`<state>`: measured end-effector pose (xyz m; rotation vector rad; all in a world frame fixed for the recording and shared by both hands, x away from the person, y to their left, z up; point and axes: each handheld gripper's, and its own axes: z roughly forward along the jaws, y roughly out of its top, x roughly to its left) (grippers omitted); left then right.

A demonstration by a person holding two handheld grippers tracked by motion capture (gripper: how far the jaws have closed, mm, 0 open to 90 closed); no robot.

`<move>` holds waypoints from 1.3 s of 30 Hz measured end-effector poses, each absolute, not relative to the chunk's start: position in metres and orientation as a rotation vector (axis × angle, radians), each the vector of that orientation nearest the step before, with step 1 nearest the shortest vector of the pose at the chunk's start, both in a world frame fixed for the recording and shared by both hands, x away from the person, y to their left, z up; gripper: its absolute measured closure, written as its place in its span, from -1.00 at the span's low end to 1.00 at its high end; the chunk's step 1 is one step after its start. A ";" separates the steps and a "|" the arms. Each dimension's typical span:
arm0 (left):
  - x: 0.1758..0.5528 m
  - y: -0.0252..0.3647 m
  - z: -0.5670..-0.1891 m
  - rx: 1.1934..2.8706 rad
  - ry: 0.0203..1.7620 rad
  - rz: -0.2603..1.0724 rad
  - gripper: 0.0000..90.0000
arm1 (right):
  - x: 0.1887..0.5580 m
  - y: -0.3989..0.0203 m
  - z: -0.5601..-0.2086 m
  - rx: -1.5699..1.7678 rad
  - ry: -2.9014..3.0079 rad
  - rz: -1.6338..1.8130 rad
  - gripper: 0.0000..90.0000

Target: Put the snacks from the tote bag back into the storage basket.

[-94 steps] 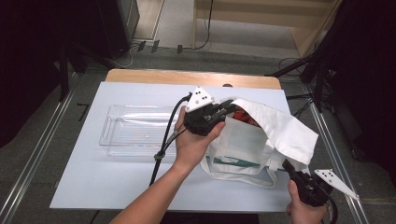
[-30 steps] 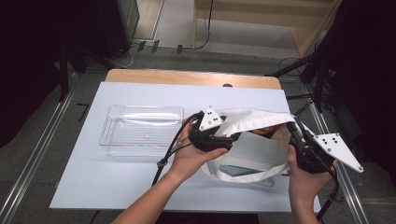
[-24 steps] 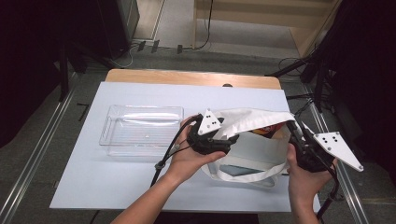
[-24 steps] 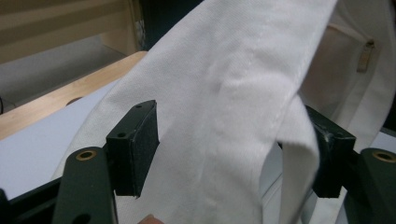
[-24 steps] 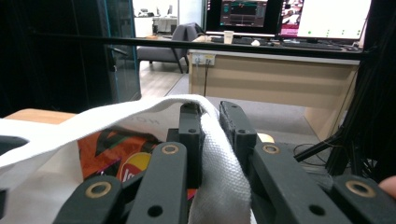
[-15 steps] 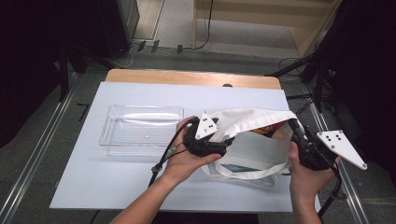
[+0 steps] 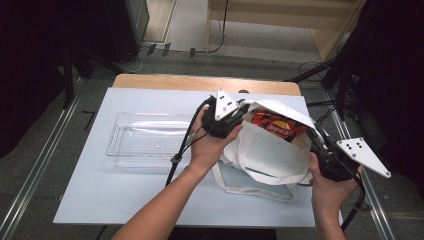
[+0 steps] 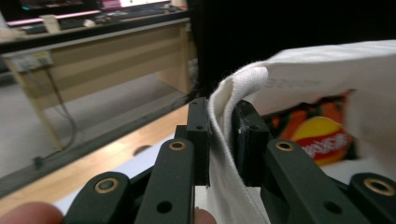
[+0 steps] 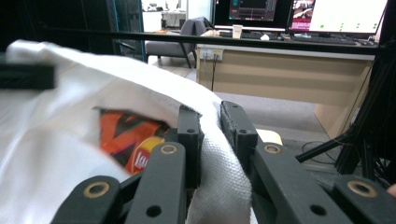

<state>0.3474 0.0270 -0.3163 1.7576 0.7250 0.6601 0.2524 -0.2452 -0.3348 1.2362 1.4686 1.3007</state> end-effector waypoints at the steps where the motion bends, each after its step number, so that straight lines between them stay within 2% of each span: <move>1: 0.353 0.023 -0.317 1.767 0.730 0.677 0.74 | 0.253 -0.245 -0.336 1.237 1.473 1.294 0.79; 3: 0.364 0.017 -0.321 1.791 0.761 0.678 0.70 | 0.253 -0.244 -0.337 1.244 1.478 1.287 0.79; 5: 0.376 0.014 -0.330 1.809 0.812 0.614 0.50 | 0.255 -0.245 -0.341 1.250 1.492 1.279 0.79; 9: 0.393 0.014 -0.348 1.839 0.857 0.492 0.46 | 0.257 -0.245 -0.345 1.258 1.516 1.277 0.79; 10: 0.396 0.015 -0.352 1.847 0.870 0.451 0.48 | 0.257 -0.245 -0.346 1.255 1.522 1.274 0.79; 11: 0.398 0.016 -0.355 1.866 0.871 0.409 0.58 | 0.258 -0.245 -0.347 1.258 1.524 1.268 0.80; 12: 0.397 0.016 -0.356 1.883 0.867 0.381 0.77 | 0.259 -0.246 -0.348 1.259 1.526 1.274 0.79; 14: 0.394 0.017 -0.357 1.918 0.845 0.357 0.91 | 0.259 -0.248 -0.347 1.267 1.515 1.284 0.80; 18: 0.380 0.030 -0.352 1.944 0.782 0.262 0.94 | 0.262 -0.255 -0.345 1.281 1.483 1.301 0.80; 25: 0.352 0.038 -0.344 2.051 0.519 0.089 0.94 | 0.276 -0.267 -0.334 1.274 1.462 1.363 0.81; 27: 0.347 0.037 -0.341 2.070 0.478 0.107 0.94 | 0.286 -0.270 -0.330 1.272 1.474 1.377 0.81; 28: 0.348 0.036 -0.340 2.067 0.503 0.148 0.93 | 0.292 -0.270 -0.330 1.281 1.494 1.373 0.80; 30: 0.351 0.038 -0.340 2.024 0.550 0.149 0.91 | 0.303 -0.272 -0.332 1.323 1.531 1.375 0.78; 31: 0.352 0.039 -0.340 1.996 0.563 0.144 0.86 | 0.304 -0.273 -0.333 1.325 1.529 1.384 0.72; 33: 0.353 0.039 -0.337 1.931 0.603 0.172 0.56 | 0.303 -0.273 -0.335 1.321 1.545 1.409 0.44; 35: 0.352 0.036 -0.333 1.891 0.635 0.240 0.35 | 0.298 -0.273 -0.337 1.298 1.568 1.439 0.19; 39: 0.352 0.023 -0.321 1.879 0.653 0.307 0.26 | 0.286 -0.273 -0.337 1.261 1.603 1.477 -0.06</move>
